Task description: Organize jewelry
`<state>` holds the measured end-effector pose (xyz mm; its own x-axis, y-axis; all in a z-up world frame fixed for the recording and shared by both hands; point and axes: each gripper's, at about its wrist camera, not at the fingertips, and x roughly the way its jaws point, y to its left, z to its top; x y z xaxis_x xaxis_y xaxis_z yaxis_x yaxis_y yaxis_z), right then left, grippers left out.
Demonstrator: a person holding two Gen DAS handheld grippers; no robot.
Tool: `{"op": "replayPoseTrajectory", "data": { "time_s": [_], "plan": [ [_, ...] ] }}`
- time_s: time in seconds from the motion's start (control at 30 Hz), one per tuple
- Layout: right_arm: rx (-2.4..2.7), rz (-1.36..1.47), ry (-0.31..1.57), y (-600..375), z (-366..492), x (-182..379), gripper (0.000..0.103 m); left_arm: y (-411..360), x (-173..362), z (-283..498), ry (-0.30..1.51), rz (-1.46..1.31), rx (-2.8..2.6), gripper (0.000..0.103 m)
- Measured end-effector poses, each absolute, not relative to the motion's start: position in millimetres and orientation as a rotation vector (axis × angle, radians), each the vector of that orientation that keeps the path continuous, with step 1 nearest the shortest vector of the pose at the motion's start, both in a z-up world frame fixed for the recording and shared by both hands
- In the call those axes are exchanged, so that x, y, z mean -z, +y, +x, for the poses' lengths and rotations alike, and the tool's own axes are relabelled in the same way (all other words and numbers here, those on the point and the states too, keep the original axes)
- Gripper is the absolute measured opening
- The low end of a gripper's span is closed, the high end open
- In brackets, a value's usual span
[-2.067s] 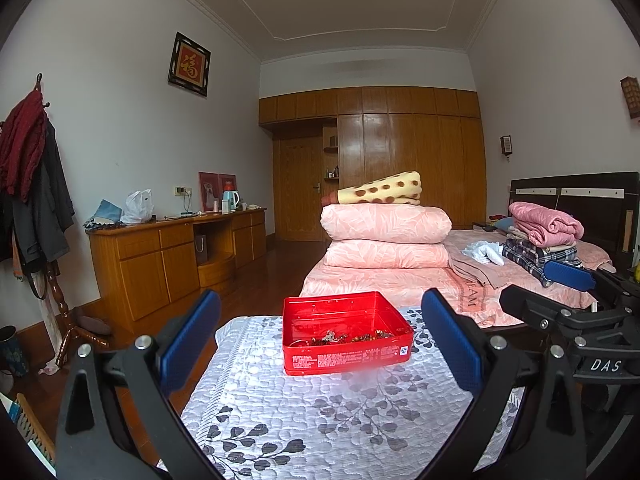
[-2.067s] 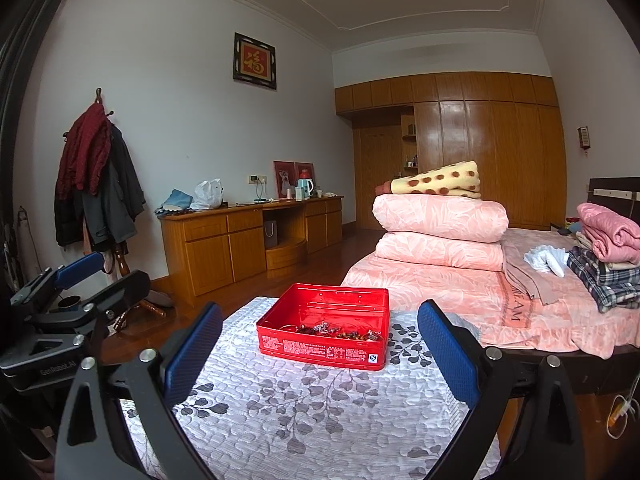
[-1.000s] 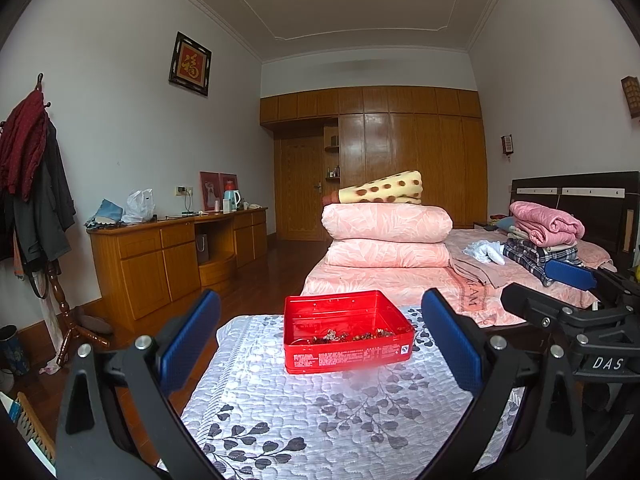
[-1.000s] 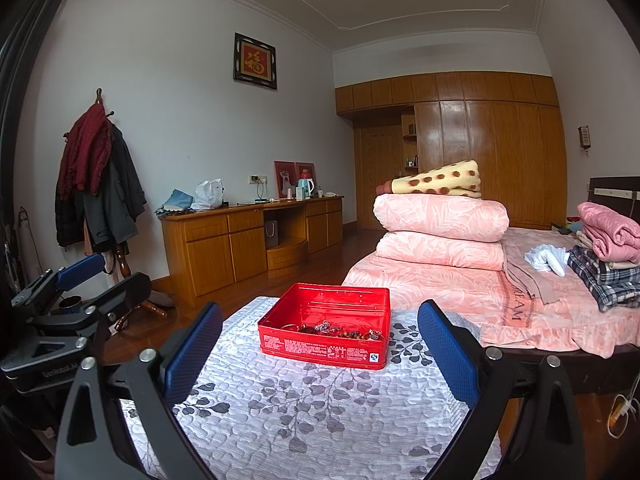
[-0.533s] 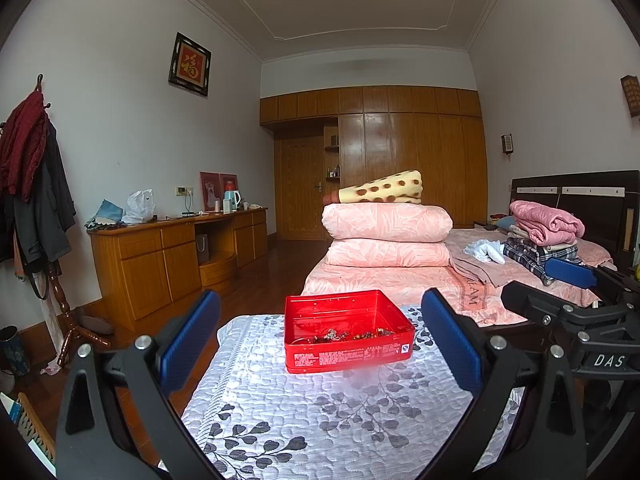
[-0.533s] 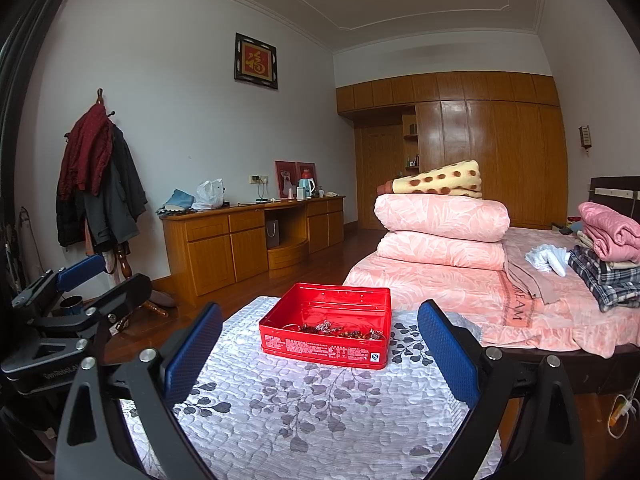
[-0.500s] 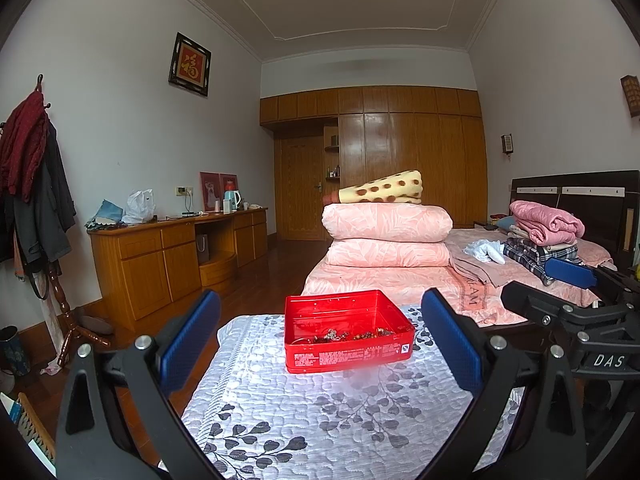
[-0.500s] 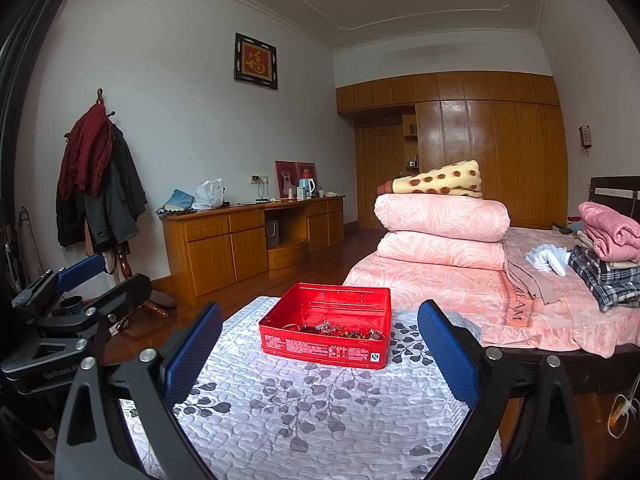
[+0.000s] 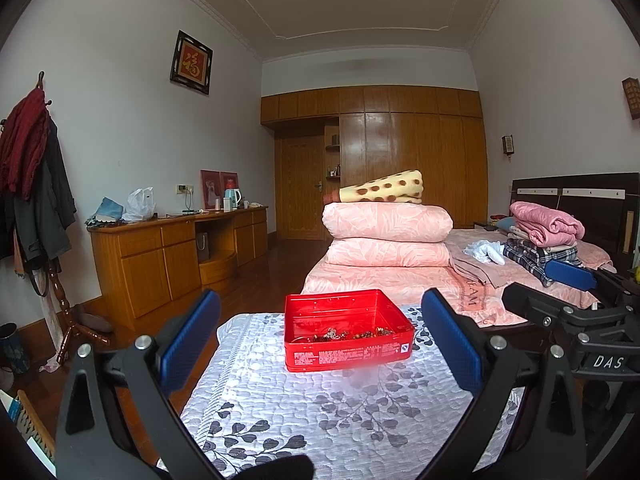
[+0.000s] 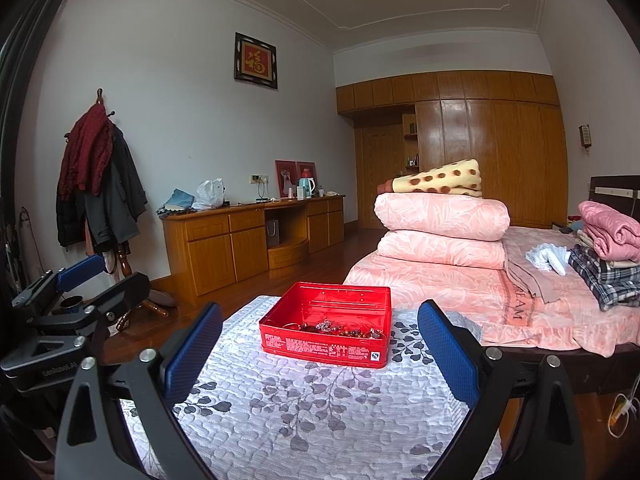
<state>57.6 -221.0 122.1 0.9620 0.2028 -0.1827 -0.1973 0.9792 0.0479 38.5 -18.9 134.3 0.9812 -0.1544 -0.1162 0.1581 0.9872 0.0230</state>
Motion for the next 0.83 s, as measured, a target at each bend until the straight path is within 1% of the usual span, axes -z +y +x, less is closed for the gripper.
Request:
{"op": "replayPoseTrajectory", "data": {
  "time_s": [0.83],
  "plan": [
    [-0.205, 0.028, 0.189, -215.7, 55.4, -119.9, 0.096, -19.9, -134.4, 39.0, 0.122, 0.026, 0.153, 0.097]
  ]
}}
